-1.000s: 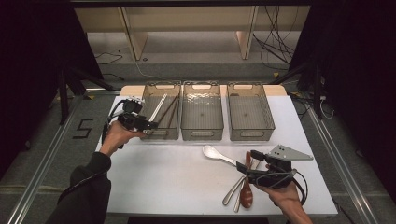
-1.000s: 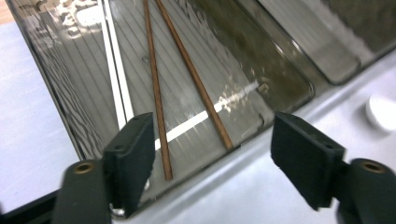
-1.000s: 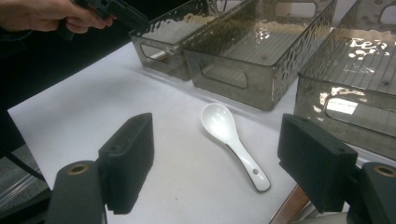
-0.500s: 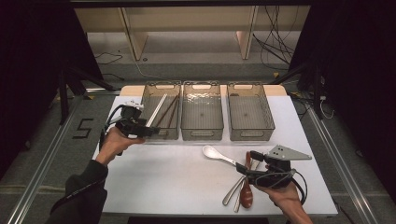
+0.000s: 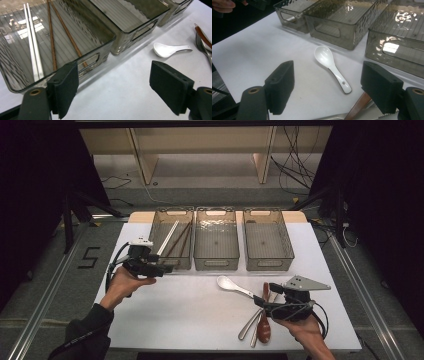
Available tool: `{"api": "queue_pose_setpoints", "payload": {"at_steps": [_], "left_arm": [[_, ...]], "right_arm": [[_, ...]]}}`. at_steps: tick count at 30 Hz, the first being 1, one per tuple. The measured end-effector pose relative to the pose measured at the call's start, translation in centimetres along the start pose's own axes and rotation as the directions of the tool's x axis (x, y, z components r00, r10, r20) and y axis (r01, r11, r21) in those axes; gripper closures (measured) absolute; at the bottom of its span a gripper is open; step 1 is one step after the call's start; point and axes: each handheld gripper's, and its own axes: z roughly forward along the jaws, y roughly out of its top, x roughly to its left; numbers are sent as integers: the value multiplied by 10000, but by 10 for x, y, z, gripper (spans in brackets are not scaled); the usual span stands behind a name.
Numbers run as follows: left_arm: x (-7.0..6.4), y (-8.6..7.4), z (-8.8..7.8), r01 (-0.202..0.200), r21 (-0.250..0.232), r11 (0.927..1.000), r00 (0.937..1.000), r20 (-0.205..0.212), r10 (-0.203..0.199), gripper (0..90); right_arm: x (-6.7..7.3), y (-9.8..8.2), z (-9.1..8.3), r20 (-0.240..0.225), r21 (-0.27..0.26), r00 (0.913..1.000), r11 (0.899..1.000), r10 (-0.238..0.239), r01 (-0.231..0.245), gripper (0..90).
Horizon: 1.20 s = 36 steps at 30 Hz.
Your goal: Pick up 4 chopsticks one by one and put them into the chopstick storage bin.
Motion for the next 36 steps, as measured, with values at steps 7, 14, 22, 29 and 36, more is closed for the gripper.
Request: {"api": "queue_pose_setpoints", "payload": {"at_steps": [7, 14, 22, 29, 36], "left_arm": [[-7, -10, -4, 16, -360, 9994, 9999, 109, -12, 226], [-11, -19, -11, -100, -530, 9985, 9998, 191, 110, 225], [-16, -26, -17, -220, -662, 9976, 9996, 137, 230, 220], [-19, -29, -21, -233, -897, 9957, 9996, 148, 248, 188], [-23, -36, -23, -331, -925, 9952, 9990, 278, 358, 171]], "right_arm": [[-5, -3, 6, 430, 608, 9991, 9981, 60, -86, 280], [-12, -7, 13, 715, 1273, 9972, 9914, 214, -304, 289], [-19, -11, 16, 902, 1731, 9946, 9826, 517, -668, 297], [-22, -13, 19, 963, 2079, 9938, 9753, 558, -749, 297], [-21, -14, 23, 941, 2380, 9943, 9686, 504, -716, 296]]}}
